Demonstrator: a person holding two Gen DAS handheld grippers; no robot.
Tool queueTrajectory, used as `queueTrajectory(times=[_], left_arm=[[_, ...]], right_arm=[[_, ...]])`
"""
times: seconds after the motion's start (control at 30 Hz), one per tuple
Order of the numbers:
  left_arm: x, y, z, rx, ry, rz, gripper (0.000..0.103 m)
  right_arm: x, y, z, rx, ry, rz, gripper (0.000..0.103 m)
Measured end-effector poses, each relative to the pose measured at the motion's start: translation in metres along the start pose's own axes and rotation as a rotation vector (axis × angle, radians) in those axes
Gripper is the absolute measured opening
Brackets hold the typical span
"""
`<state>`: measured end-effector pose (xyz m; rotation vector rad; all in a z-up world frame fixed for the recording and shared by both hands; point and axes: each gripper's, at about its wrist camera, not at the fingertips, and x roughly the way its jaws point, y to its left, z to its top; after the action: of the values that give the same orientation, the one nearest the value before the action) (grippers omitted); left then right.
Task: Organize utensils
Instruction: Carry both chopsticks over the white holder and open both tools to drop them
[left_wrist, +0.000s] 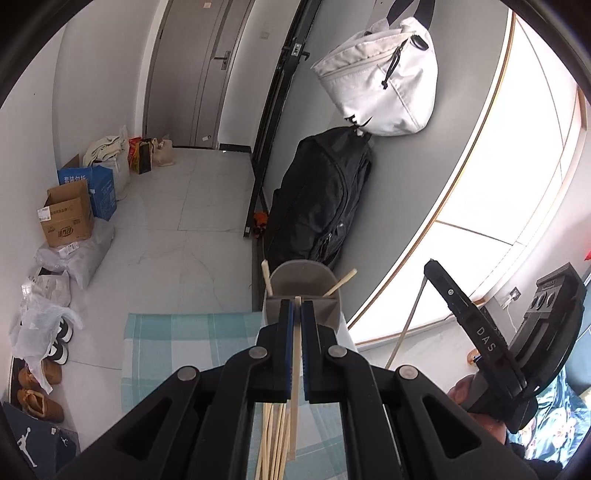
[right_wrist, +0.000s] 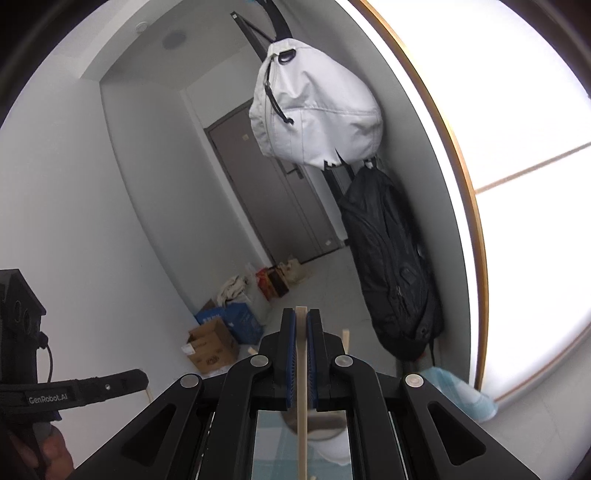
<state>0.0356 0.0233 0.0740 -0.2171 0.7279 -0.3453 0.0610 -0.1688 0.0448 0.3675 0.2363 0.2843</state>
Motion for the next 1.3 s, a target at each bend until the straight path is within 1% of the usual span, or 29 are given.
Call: queueTrajectory(times=[0.03,0.07,0.13,0.33,0.47,0.57,0.67,0.77,0.87,1.0,1.03,1.13,1.27,1.3], left_arm=[[-0.002,-0.003,0.011,0.0,-0.01,-0.012,0.0],[-0.001,-0.005,0.015,-0.001,-0.018,-0.016,0.0],[-0.001,-0.008,0.03,-0.001,-0.039,-0.011,0.0],[0.008,-0.008,0.068,-0.029,-0.129,0.0,0.0],[0.025,-0.004,0.077,-0.034,-0.156,0.025,0.0],[0.039,0.002,0.082,-0.03,-0.171,0.045,0.0],[0.053,0.011,0.084,-0.048,-0.179,0.045,0.0],[0.067,0.019,0.084,-0.064,-0.185,0.022,0.0],[0.078,0.022,0.084,-0.051,-0.189,0.031,0.0],[0.091,0.027,0.076,-0.043,-0.181,0.019,0.0],[0.094,0.028,0.074,-0.044,-0.175,0.0,0.0],[0.098,0.026,0.075,-0.033,-0.172,0.0,0.0],[0.103,0.025,0.072,-0.022,-0.156,-0.015,0.0],[0.103,0.025,0.071,-0.021,-0.151,-0.029,0.0]], right_arm=[[0.003,0.003,0.01,-0.003,-0.017,0.009,0.005],[0.004,0.006,0.016,-0.007,-0.027,0.015,0.005],[0.013,0.01,0.034,-0.012,-0.049,0.027,0.005],[0.046,0.014,0.062,-0.041,-0.08,0.031,0.005],[0.074,0.009,0.077,-0.058,-0.106,0.017,0.005],[0.092,0.005,0.08,-0.066,-0.111,0.007,0.005],[0.106,0.001,0.073,-0.075,-0.114,-0.002,0.005],[0.118,-0.004,0.061,-0.08,-0.127,0.0,0.005],[0.127,-0.008,0.049,-0.085,-0.128,-0.021,0.005],[0.137,-0.015,0.036,-0.066,-0.124,-0.031,0.005],[0.138,-0.015,0.033,-0.073,-0.129,-0.034,0.005],[0.14,-0.01,0.025,-0.116,-0.143,-0.036,0.005],[0.14,-0.008,0.016,-0.161,-0.14,-0.013,0.005],[0.139,-0.008,0.013,-0.165,-0.138,-0.008,0.005]])
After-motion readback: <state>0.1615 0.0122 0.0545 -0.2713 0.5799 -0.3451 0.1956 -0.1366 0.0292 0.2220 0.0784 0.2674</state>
